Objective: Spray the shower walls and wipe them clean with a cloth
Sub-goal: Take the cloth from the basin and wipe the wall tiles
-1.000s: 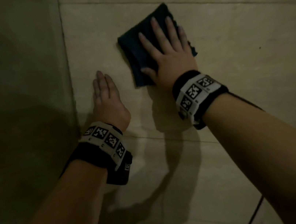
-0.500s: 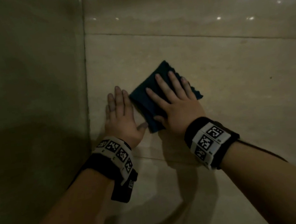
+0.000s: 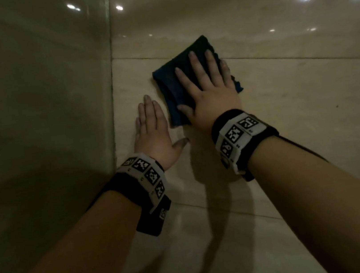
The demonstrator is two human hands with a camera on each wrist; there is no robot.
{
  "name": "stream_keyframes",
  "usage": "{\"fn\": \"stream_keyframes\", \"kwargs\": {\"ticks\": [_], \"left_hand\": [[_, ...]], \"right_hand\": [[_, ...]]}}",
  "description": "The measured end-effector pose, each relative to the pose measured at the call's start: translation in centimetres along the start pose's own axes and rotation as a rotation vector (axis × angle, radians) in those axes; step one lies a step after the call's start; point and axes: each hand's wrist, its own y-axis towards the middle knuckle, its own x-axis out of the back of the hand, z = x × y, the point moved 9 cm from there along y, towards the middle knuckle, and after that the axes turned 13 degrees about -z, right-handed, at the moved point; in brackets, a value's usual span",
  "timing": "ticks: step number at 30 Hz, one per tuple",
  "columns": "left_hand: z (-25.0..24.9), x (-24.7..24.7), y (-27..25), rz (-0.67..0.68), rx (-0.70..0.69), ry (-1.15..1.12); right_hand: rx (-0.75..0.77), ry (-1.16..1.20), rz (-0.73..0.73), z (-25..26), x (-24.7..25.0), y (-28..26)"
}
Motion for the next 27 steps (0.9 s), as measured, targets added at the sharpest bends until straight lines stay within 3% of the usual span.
{"fn": "stream_keyframes", "kwargs": {"ticks": [9,14,21,27], "left_hand": [[0.2,-0.5,-0.6,0.060,-0.063,0.088],[-0.2,-0.1,-0.8,0.068,-0.051,0.097],[-5.7,1.5,0.5,-0.005,-0.178,0.028],[-7.9,1.5,0.9,-0.006,-0.160,0.053]], "right_hand": [[0.069,0.040,0.133,-0.4,-2.4,-8.7],[0.093,-0.018,0.155,-1.7,-1.4,-7.4],[-0.116,-0.040,0.077,-8.0,2.5,-1.3],[-0.156,0.007,0.020,-7.8,1.6,-4.3]]}}
